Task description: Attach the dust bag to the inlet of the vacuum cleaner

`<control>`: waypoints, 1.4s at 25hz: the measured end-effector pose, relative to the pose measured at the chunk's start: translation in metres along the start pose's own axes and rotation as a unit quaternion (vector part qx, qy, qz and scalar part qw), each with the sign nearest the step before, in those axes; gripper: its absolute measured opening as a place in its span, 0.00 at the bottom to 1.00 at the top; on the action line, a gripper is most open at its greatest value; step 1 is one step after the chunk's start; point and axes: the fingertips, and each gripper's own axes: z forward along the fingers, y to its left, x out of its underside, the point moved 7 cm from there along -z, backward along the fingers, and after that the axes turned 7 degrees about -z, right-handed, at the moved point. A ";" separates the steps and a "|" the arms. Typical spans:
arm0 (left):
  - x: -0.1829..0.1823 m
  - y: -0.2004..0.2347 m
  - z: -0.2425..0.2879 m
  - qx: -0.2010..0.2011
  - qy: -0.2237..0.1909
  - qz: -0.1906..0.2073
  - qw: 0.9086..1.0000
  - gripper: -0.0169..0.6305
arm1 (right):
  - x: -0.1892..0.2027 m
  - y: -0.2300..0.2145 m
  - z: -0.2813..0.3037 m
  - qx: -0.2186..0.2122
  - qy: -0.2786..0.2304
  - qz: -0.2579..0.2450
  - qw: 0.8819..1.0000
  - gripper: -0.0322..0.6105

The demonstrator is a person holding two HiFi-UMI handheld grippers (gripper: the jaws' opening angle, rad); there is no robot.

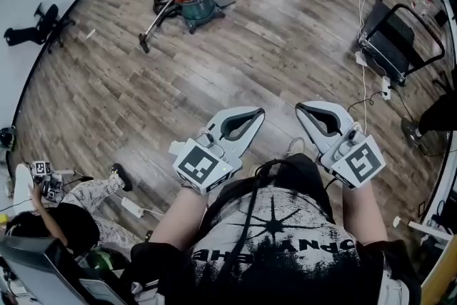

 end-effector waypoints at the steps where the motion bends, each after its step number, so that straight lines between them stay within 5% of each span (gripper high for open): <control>1: 0.001 0.001 0.005 0.003 0.002 -0.003 1.000 0.03 | 0.003 -0.004 -0.003 0.004 0.005 0.003 1.000 0.06; 11: 0.003 0.027 0.087 0.038 0.032 -0.009 0.999 0.03 | 0.038 -0.082 -0.008 0.023 0.020 0.021 0.999 0.06; 24: -0.040 0.096 0.236 -0.011 0.014 -0.017 1.000 0.03 | 0.050 -0.246 0.018 -0.026 -0.028 -0.021 0.999 0.06; 35: -0.052 0.123 0.328 -0.030 0.006 -0.011 0.999 0.03 | 0.079 -0.331 -0.005 -0.035 -0.032 -0.025 0.999 0.06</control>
